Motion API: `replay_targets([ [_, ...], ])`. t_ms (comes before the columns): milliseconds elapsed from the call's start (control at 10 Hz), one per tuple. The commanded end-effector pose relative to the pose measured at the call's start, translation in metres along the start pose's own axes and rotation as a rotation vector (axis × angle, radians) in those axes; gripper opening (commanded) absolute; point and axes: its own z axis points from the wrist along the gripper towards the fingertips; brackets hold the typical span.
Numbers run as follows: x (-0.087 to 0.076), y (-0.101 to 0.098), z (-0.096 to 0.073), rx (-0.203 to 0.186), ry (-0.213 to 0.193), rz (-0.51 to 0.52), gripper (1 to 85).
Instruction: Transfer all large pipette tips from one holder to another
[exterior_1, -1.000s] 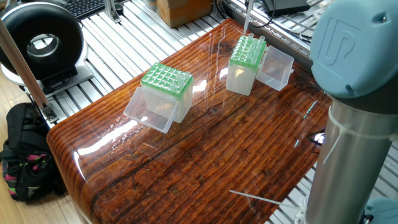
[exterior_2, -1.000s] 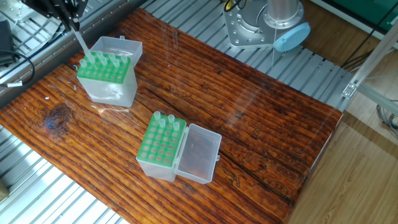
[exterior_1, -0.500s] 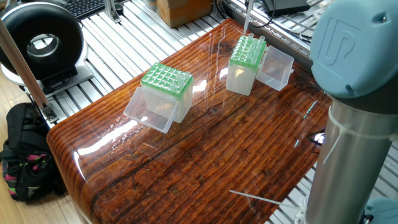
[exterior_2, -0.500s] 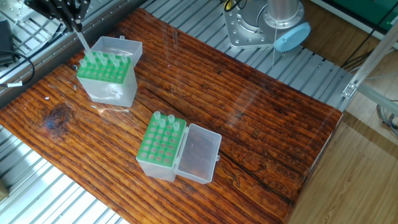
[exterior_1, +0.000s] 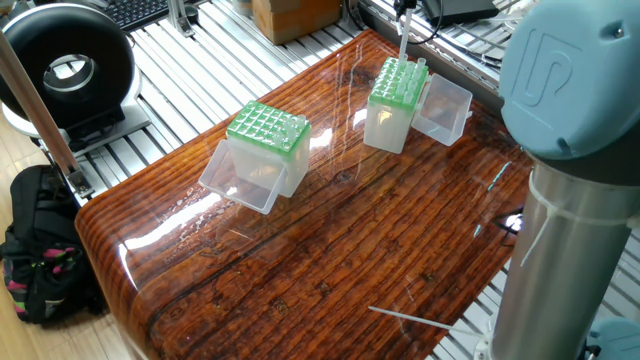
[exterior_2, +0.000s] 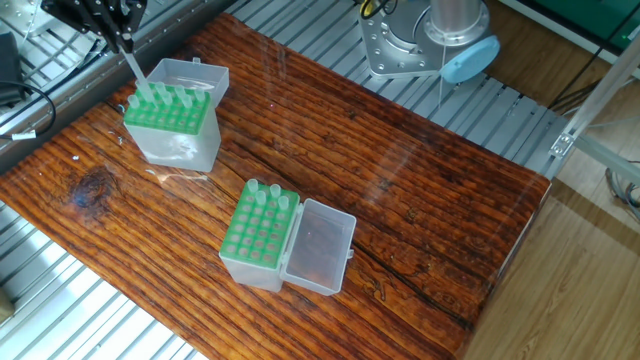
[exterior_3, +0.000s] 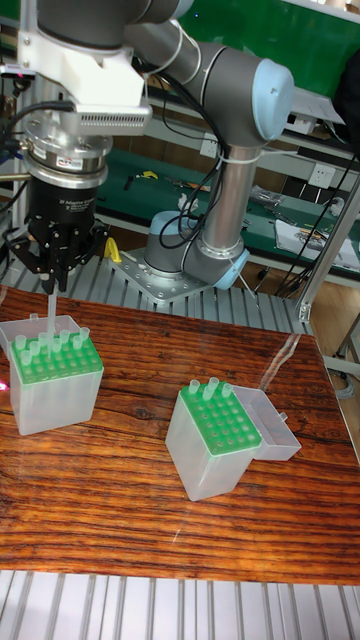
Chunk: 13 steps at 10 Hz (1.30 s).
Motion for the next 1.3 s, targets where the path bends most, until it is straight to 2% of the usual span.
replay_targets([
  [0, -0.0043, 0.0, 0.003, 0.005, -0.003, -0.003, 12.7],
  [300, -0.0054, -0.0013, 0.0054, 0.009, 0.002, -0.014, 14.7],
  [800, -0.0067, -0.0027, 0.0069, 0.009, 0.002, -0.057, 29.7],
  [1200, -0.011, -0.0041, 0.0092, 0.002, 0.001, -0.044, 31.0],
])
